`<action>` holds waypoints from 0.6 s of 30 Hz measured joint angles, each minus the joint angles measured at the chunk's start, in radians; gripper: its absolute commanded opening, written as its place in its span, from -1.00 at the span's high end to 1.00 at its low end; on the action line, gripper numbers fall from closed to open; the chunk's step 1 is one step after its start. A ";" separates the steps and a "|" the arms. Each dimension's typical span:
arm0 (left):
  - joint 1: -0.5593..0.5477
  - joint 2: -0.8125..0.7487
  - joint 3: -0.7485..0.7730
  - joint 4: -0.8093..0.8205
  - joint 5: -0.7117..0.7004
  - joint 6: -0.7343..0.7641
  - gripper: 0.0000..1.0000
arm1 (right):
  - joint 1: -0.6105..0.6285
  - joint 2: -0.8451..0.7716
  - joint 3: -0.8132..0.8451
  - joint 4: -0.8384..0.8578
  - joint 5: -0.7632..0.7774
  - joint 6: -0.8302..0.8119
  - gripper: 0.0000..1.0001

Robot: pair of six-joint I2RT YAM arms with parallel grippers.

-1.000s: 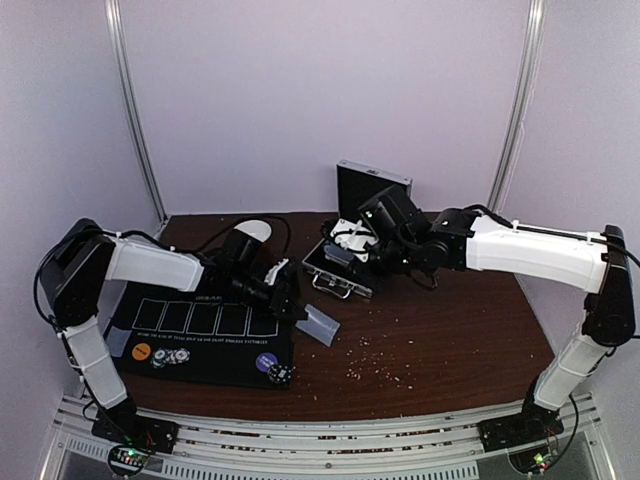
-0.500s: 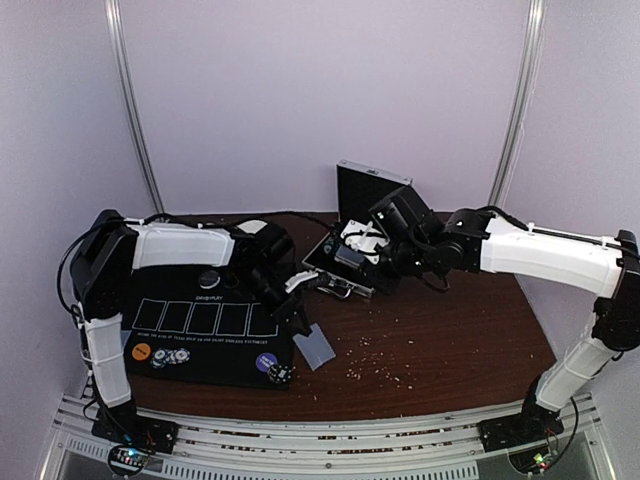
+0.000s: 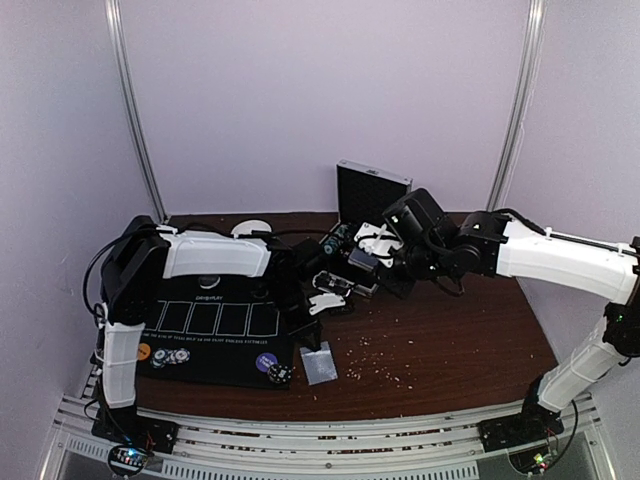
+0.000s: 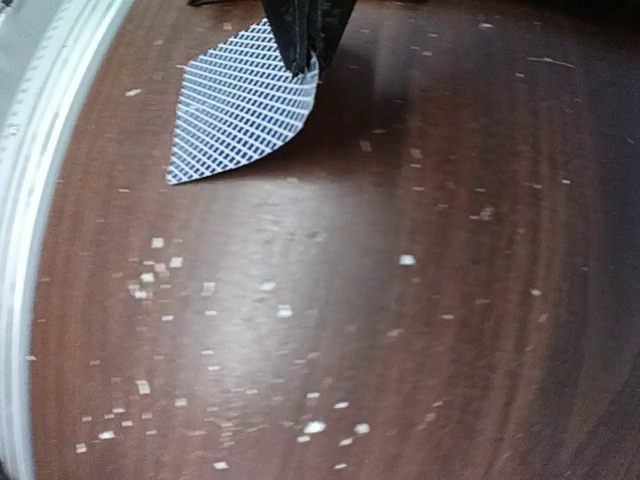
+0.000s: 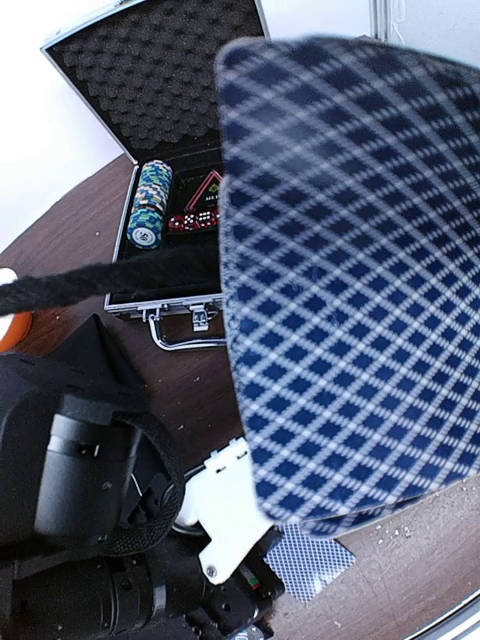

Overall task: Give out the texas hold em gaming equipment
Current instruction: Distribute the poker card in the small blind area.

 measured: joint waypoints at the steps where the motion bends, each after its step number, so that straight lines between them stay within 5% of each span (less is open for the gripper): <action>1: -0.002 0.009 0.011 -0.005 -0.029 0.008 1.00 | 0.000 -0.005 -0.002 0.000 0.000 0.000 0.19; 18: -0.096 0.054 0.061 -0.015 -0.161 0.175 1.00 | 0.000 -0.014 -0.004 -0.031 0.000 0.016 0.19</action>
